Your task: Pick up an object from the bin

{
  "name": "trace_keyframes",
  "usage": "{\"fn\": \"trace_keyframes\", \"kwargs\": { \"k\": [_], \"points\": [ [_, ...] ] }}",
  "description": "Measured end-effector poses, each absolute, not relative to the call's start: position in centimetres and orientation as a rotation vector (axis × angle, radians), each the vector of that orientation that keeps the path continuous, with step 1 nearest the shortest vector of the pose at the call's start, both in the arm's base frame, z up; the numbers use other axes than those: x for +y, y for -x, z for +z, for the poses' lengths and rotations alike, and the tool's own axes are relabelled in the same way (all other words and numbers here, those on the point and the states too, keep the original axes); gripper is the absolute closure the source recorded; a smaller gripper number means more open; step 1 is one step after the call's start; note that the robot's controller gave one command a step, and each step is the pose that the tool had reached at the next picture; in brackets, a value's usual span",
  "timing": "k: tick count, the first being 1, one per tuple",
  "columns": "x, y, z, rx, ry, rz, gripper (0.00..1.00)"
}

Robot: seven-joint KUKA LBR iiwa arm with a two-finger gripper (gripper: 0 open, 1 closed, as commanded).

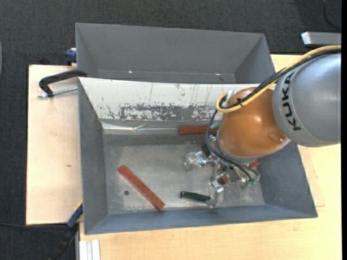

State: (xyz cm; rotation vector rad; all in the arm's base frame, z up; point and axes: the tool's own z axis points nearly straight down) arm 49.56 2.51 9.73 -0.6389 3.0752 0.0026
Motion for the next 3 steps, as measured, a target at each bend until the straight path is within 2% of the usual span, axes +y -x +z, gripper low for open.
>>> {"fn": "trace_keyframes", "kwargs": {
  "k": [1, 2, 3],
  "points": [
    [7.03, -49.39, 7.17, 2.933, 1.115, 0.002, 1.00],
    [6.96, -49.36, 7.10, 2.935, 1.115, 0.002, 0.00],
    [6.95, -49.35, 7.10, 2.935, 1.114, 0.002, 0.00]
  ]
}}
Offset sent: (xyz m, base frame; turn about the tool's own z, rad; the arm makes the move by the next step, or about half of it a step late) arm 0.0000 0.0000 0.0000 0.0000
